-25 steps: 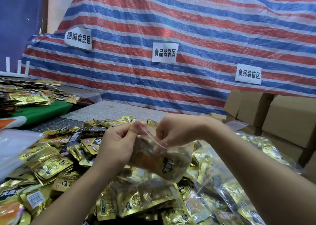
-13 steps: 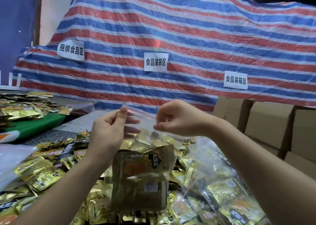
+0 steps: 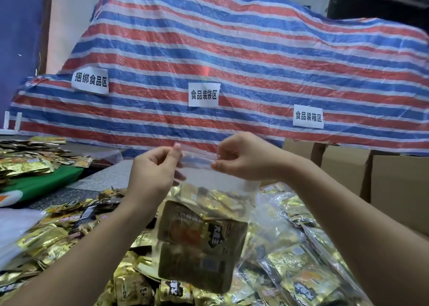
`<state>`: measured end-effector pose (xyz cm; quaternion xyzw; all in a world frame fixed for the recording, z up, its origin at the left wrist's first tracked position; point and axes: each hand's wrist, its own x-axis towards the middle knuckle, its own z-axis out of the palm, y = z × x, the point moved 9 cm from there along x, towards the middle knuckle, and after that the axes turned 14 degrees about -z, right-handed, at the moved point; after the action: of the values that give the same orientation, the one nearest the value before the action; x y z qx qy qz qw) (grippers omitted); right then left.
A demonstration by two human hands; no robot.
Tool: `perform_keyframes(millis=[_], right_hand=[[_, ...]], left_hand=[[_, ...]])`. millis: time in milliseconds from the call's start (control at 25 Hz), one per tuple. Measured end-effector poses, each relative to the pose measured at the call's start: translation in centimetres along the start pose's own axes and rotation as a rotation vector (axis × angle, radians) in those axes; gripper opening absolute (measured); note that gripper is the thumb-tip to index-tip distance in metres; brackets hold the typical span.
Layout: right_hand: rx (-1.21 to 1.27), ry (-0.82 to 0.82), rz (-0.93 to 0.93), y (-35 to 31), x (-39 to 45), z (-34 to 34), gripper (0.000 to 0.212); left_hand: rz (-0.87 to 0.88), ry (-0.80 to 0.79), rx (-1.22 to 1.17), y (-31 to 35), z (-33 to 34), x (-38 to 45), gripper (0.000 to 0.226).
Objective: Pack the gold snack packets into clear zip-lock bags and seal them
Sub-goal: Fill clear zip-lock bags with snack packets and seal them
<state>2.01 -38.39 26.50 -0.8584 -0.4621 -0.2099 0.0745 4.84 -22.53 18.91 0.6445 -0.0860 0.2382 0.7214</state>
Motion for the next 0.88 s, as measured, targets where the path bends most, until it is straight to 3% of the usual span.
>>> perform_keyframes(millis=[200, 360, 480, 600, 880], right_hand=[[0.012, -0.049, 0.103, 2.7, -1.2, 2.5, 0.036], [-0.027, 0.068, 0.164, 4.3, -1.4, 1.9, 0.029], [0.006, 0.091, 0.162, 4.3, -0.4, 1.8, 0.046], [0.049, 0.022, 0.123, 3.7, 1.0, 2.7, 0.032], [0.119, 0.044, 0.117, 3.9, 1.6, 2.9, 0.016]], left_hand=[[-0.073, -0.03, 0.04, -3.3, 1.1, 0.0, 0.036], [-0.045, -0.072, 0.049, -3.2, 2.6, 0.8, 0.031], [-0.019, -0.128, 0.058, -2.8, 3.6, 1.4, 0.028], [0.019, -0.172, 0.06, -2.4, 4.4, 1.5, 0.025], [0.058, -0.249, 0.104, -1.9, 4.4, 2.3, 0.017]])
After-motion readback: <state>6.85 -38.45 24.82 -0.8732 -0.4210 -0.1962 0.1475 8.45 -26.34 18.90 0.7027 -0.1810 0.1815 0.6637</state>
